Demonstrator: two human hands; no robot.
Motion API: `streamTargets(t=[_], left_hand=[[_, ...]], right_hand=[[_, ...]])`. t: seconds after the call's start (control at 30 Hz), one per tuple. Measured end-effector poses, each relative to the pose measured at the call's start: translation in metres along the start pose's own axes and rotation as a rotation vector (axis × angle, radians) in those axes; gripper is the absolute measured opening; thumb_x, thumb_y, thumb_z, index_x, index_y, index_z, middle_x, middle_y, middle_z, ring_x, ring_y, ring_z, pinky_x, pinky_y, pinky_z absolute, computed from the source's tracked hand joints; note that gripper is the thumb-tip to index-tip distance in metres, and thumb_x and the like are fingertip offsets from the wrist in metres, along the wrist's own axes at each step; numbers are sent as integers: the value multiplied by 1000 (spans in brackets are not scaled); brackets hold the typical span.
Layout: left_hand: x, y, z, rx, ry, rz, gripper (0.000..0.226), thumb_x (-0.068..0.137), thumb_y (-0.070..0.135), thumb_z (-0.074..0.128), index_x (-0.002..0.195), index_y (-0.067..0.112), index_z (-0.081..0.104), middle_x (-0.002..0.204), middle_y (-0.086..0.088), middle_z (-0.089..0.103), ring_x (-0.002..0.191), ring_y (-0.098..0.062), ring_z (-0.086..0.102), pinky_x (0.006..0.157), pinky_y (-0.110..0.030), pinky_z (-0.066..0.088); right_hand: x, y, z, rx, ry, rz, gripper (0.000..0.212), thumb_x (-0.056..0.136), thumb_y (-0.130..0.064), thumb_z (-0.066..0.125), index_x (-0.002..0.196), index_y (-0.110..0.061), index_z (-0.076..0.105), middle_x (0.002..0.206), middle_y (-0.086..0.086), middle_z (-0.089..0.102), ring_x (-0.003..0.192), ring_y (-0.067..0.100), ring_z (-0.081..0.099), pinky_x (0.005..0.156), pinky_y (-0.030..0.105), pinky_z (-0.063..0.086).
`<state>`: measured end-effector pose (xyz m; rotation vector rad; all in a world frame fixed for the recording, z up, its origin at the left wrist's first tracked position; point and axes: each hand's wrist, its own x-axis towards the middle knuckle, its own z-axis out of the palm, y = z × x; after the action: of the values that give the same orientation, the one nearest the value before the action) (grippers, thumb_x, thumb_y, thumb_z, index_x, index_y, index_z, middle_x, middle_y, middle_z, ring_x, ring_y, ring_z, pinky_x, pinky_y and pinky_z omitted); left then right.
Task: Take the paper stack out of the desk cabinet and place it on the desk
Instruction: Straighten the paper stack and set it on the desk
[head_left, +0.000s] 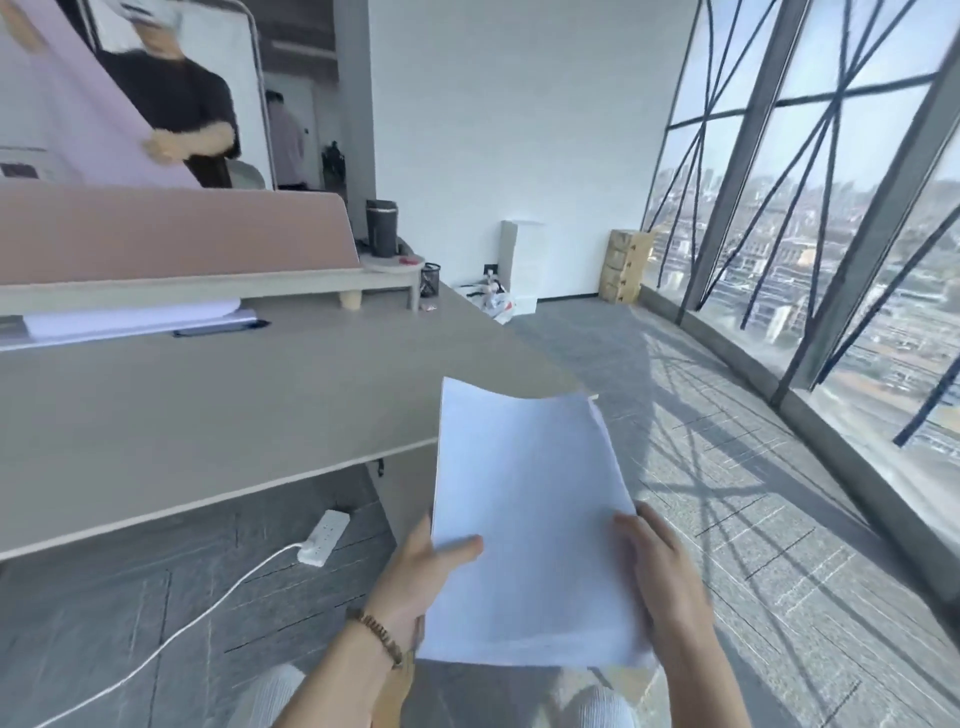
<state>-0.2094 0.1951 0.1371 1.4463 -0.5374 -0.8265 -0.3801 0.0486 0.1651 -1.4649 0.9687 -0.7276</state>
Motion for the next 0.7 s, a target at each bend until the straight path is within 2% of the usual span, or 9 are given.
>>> streamTargets(t=[0.13, 0.23, 0.33, 0.4, 0.47, 0.57, 0.63, 0.7], left_hand=[[-52, 46, -37, -60, 74, 173, 28, 88, 0, 64, 106, 20, 70, 103, -1, 79, 90, -18, 76, 75, -34, 57], [-86, 75, -63, -69, 117, 302, 32, 90, 2, 63, 113, 23, 67, 105, 5, 79, 95, -15, 75, 76, -30, 56], [-108, 97, -91, -48, 143, 393, 35, 92, 1, 60, 121, 21, 64, 115, 2, 75, 104, -18, 72, 87, -38, 55], [-115, 106, -113, -46, 171, 435, 38, 89, 4, 65, 123, 20, 63, 118, 0, 75, 108, -20, 71, 89, -41, 54], [-117, 112, -136, -45, 196, 481, 42, 84, 8, 68, 124, 21, 63, 118, 2, 75, 109, -20, 70, 89, -39, 54], [-112, 116, -172, -55, 230, 529, 43, 89, -5, 61, 125, 18, 60, 118, 3, 74, 108, -17, 70, 82, -27, 58], [-101, 114, -196, -43, 251, 542, 45, 90, -8, 57, 127, 17, 59, 120, 3, 74, 110, -14, 69, 80, -21, 57], [-84, 110, -220, -27, 281, 545, 46, 87, -5, 64, 127, 17, 59, 121, 3, 73, 112, -14, 68, 81, -20, 56]], right_hand=[[-48, -43, 27, 29, -88, -92, 17, 93, -19, 52, 97, -23, 68, 98, 2, 75, 84, 20, 67, 69, 34, 47], [-72, -68, 47, 85, -145, -144, 18, 94, -19, 54, 90, -29, 68, 91, -6, 74, 84, 16, 68, 73, 33, 49], [-88, -91, 69, 145, -246, -179, 21, 94, -17, 54, 97, -31, 71, 94, -9, 79, 86, 15, 74, 78, 37, 54], [-92, -101, 86, 177, -313, -183, 22, 95, -13, 54, 102, -26, 70, 102, -5, 79, 89, 16, 75, 82, 40, 56], [-93, -110, 107, 207, -388, -178, 23, 96, -9, 53, 107, -21, 69, 109, 2, 77, 98, 24, 74, 92, 48, 55], [-79, -115, 143, 238, -495, -130, 27, 93, -7, 56, 109, -22, 69, 113, 7, 77, 104, 34, 72, 99, 61, 50], [-63, -117, 172, 251, -552, -91, 29, 90, -6, 58, 110, -23, 70, 112, 8, 77, 102, 35, 73, 98, 62, 50], [-46, -119, 204, 265, -590, -63, 32, 91, -9, 59, 116, -26, 68, 111, 6, 78, 100, 32, 75, 94, 55, 54]])
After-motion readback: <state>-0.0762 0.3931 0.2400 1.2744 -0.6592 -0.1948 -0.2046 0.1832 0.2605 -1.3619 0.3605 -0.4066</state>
